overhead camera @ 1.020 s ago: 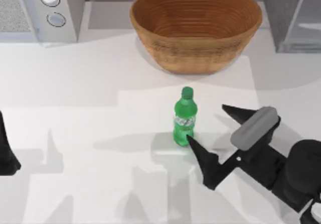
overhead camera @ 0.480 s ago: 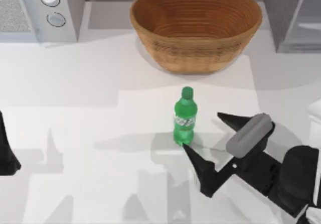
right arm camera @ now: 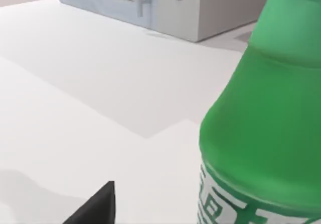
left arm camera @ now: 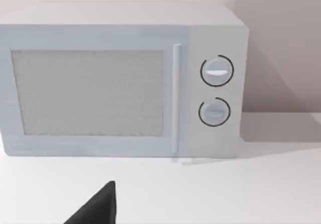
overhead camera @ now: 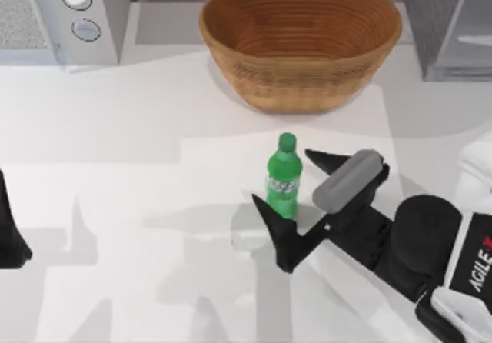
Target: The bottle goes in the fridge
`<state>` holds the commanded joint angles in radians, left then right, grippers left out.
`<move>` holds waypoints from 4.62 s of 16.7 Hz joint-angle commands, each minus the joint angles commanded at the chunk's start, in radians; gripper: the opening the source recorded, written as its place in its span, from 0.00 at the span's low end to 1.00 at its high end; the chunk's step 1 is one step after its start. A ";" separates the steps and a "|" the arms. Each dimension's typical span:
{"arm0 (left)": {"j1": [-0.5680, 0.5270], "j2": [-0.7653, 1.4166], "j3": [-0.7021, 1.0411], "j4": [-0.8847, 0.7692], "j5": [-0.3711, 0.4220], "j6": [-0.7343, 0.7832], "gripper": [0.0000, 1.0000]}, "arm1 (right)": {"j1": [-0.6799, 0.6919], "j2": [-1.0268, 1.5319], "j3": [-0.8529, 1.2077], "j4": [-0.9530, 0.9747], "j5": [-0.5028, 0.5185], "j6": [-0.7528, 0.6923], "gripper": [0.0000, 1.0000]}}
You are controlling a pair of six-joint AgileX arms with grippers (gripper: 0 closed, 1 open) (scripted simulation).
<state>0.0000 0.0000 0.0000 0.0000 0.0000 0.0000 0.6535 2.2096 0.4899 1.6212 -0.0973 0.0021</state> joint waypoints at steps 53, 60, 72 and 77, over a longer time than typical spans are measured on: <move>0.000 0.000 0.000 0.000 0.000 0.000 1.00 | -0.341 -0.371 -0.171 -0.219 -0.316 -0.040 0.01; 0.000 0.000 0.000 0.000 0.000 0.000 1.00 | -0.483 -0.798 -0.298 -0.487 -0.242 -0.048 0.01; 0.000 0.000 0.000 0.000 0.000 0.000 1.00 | -0.573 -1.665 -0.432 -1.119 -0.063 -0.020 0.01; 0.000 0.000 0.000 0.000 0.000 0.000 1.00 | -0.642 -2.043 -0.484 -1.472 0.059 -0.011 0.01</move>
<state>0.0000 0.0000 0.0000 0.0000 0.0000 0.0000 0.0113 0.1666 0.0063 0.1497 -0.0386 -0.0088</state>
